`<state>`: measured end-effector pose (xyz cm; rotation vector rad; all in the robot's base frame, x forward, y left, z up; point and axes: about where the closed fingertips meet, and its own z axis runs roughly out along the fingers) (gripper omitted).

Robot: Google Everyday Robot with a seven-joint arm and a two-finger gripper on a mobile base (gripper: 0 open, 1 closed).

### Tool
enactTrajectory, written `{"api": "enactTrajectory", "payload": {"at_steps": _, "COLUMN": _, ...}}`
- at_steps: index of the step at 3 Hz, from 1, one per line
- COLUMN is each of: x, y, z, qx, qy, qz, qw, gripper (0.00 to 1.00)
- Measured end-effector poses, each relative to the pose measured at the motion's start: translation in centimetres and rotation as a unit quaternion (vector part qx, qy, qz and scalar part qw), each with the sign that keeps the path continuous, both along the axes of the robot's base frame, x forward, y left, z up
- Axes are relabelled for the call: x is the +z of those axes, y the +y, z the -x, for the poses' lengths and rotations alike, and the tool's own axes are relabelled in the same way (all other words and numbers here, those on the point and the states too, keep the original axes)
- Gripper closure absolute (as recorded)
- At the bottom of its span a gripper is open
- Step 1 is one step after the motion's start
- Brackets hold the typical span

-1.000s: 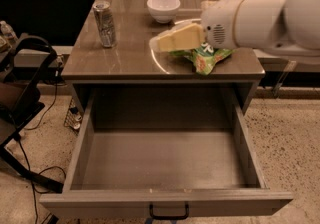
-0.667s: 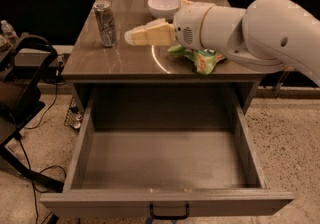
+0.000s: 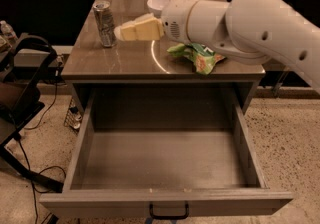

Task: Place redbull can into top drawer

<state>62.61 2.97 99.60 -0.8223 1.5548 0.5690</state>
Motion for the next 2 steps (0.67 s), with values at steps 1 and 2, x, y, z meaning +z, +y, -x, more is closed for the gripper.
{"api": "enactTrajectory", "payload": {"at_steps": 1, "x": -0.2, "y": 3.5, "z": -3.9, "qx": -0.003, "qy": -0.02, "qz": -0.017, "qw": 0.9996, "gripper": 0.0}}
{"api": "enactTrajectory", "payload": {"at_steps": 2, "x": -1.7, "y": 7.6, "z": -8.9, "qx": -0.014, "qy": -0.03, "qz": -0.034, "qw": 0.9989, "gripper": 0.0}}
